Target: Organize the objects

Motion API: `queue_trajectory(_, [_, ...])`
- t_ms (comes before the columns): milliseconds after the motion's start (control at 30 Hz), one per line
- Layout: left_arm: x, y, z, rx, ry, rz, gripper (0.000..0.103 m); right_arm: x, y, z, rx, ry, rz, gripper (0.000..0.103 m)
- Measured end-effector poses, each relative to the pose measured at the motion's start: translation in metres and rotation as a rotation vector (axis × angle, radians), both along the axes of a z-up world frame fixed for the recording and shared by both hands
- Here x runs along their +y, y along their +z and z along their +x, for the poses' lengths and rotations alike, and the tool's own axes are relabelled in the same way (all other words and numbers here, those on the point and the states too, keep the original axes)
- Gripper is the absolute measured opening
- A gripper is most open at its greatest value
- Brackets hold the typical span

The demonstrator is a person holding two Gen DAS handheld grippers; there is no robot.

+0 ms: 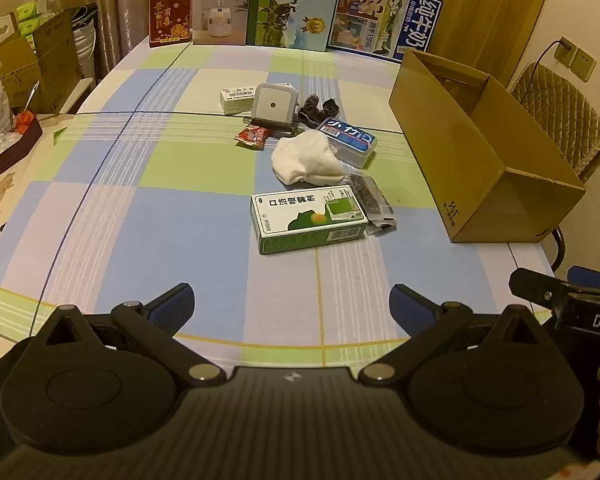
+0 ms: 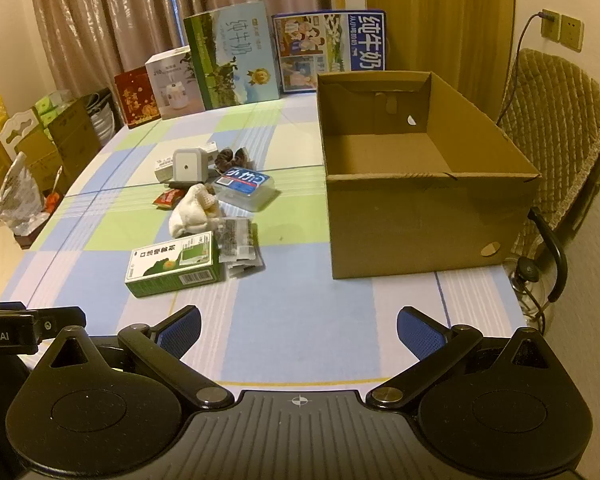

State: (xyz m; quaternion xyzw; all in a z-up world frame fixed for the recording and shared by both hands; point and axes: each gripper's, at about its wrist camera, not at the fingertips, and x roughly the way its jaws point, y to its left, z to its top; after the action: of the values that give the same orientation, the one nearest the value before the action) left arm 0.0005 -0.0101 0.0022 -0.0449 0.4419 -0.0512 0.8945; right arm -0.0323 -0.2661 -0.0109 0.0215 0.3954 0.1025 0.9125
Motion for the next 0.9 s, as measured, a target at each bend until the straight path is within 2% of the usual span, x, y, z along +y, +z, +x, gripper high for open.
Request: queue_trajectory(900, [-0.0022,-0.0089,-0.0006,0.009,-0.015,-0.011,0.102,0.0038,-0.0079,0.0029,0.017,0.003,0.002,0.101])
